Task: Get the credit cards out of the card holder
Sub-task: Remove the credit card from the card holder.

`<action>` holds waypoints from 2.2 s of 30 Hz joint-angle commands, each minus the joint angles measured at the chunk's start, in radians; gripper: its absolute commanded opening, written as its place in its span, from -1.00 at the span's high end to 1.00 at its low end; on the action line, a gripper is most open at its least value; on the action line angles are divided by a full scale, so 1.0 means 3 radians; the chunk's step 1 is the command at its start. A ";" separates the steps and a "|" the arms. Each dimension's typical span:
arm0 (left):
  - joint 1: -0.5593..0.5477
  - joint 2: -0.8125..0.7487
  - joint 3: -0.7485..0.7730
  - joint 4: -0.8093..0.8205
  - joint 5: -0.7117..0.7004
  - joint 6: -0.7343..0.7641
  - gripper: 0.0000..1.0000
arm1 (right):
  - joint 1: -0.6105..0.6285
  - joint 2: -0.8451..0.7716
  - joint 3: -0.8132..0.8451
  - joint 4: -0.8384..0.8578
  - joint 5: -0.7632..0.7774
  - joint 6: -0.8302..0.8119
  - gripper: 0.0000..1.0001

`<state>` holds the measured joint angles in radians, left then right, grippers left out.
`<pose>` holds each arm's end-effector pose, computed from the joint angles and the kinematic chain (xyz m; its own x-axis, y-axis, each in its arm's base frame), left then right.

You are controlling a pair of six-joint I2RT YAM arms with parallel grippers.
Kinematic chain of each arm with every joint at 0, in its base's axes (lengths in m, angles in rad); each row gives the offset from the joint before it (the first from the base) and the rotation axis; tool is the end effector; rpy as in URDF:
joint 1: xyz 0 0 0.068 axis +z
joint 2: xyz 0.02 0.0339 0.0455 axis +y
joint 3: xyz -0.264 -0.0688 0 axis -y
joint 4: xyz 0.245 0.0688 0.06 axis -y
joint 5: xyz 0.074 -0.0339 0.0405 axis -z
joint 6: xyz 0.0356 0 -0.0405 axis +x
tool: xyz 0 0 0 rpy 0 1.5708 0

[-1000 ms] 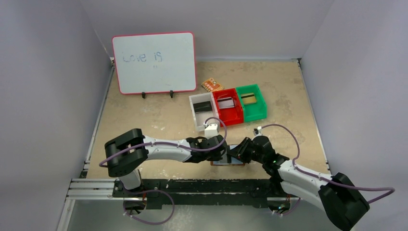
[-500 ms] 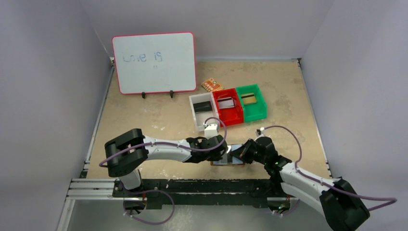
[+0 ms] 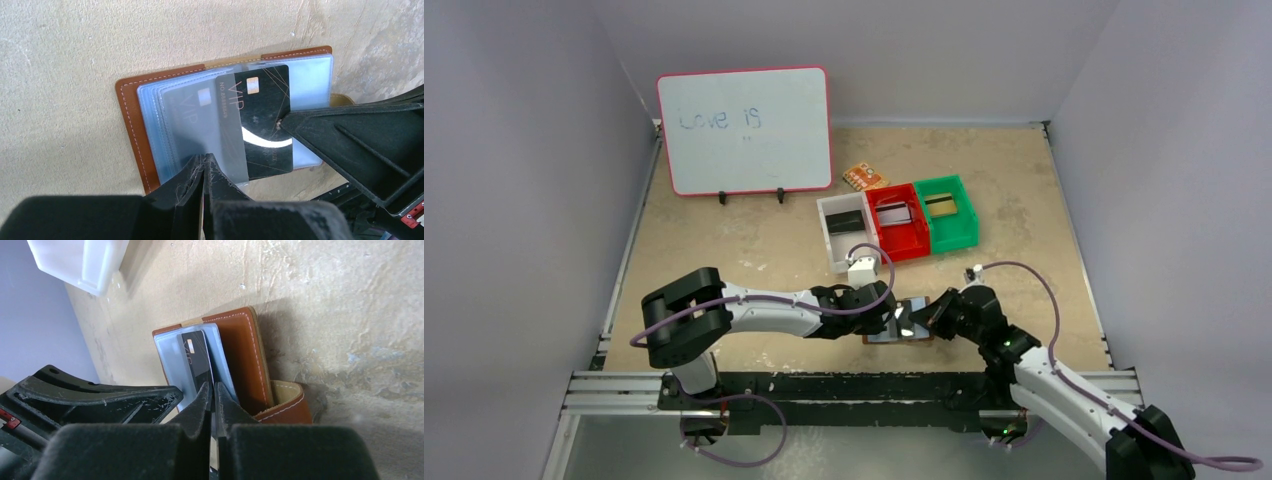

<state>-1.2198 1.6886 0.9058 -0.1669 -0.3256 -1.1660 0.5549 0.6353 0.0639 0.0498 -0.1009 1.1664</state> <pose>0.1241 -0.3057 0.1578 -0.8691 -0.1594 -0.4683 0.0682 0.8991 -0.4324 0.1179 0.0773 0.1336 -0.7168 0.6318 -0.2950 0.1539 0.5560 0.8168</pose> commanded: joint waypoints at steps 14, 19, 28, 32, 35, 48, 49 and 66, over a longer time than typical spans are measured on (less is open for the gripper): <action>-0.0009 0.0134 -0.0069 -0.0236 0.0070 0.0123 0.97 | -0.0023 0.0787 -0.0165 0.1284 -0.0476 0.0090 0.51; -0.0009 0.0151 -0.0068 -0.0222 0.0091 0.0127 0.98 | -0.0023 0.0869 -0.0214 0.1343 -0.0436 0.0100 0.44; -0.0009 0.0183 -0.0051 -0.0209 0.0118 0.0135 1.00 | -0.0024 0.1181 -0.0232 0.1584 -0.0471 0.0070 0.38; -0.0009 0.0190 -0.0042 -0.0210 0.0124 0.0140 1.00 | -0.0024 0.1326 -0.0187 0.1647 -0.0504 0.0018 0.57; -0.0009 0.0189 -0.0038 -0.0226 0.0102 0.0138 1.00 | -0.0023 0.1352 -0.0104 0.1512 -0.0463 -0.0031 0.79; -0.0009 0.0074 -0.0076 -0.0297 -0.0070 0.0065 1.00 | -0.0020 0.0015 0.0309 -0.0239 0.0333 0.0008 1.00; -0.0009 0.0065 -0.0077 -0.0296 -0.0085 0.0064 1.00 | -0.0024 -0.0078 0.0332 -0.0319 0.0383 0.0017 1.00; 0.0078 -0.0601 0.0169 -0.0431 -0.0394 0.0223 0.25 | -0.0024 -0.0187 0.0748 -0.0419 0.0250 -0.0378 1.00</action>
<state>-1.2186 1.6249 0.9127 -0.2581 -0.3775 -1.1320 0.5488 0.5594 0.2470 -0.1078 0.0029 1.0985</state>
